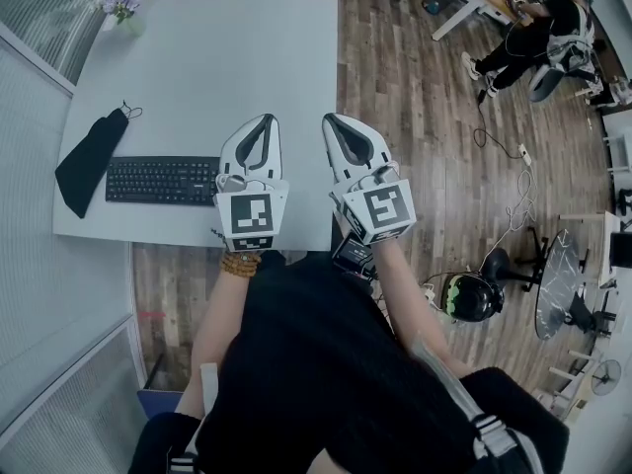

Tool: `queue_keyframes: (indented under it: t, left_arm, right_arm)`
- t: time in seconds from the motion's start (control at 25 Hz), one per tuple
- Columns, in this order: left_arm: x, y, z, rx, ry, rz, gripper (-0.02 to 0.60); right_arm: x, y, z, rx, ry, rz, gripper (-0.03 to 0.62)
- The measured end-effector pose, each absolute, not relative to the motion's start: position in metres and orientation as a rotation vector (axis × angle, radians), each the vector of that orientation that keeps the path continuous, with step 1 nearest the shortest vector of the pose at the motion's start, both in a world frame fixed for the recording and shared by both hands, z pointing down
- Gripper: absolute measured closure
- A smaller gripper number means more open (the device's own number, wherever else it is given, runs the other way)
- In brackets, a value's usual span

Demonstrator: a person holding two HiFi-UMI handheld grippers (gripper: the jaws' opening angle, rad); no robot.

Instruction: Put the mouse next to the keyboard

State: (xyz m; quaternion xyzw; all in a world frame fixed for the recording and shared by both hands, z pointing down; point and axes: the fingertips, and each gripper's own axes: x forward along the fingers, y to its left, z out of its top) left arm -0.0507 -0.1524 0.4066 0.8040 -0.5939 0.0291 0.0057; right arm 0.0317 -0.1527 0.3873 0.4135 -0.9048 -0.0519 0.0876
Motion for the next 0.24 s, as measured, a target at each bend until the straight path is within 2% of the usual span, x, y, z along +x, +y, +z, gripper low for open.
queue_keyframes:
  t: [0.24]
  left_arm:
    - [-0.0477,-0.1477,0.4043,2.516,-1.861,0.088,0.571]
  right_arm:
    - [0.0354,-0.1474,0.3816,1.225,-2.709,-0.148,0.597]
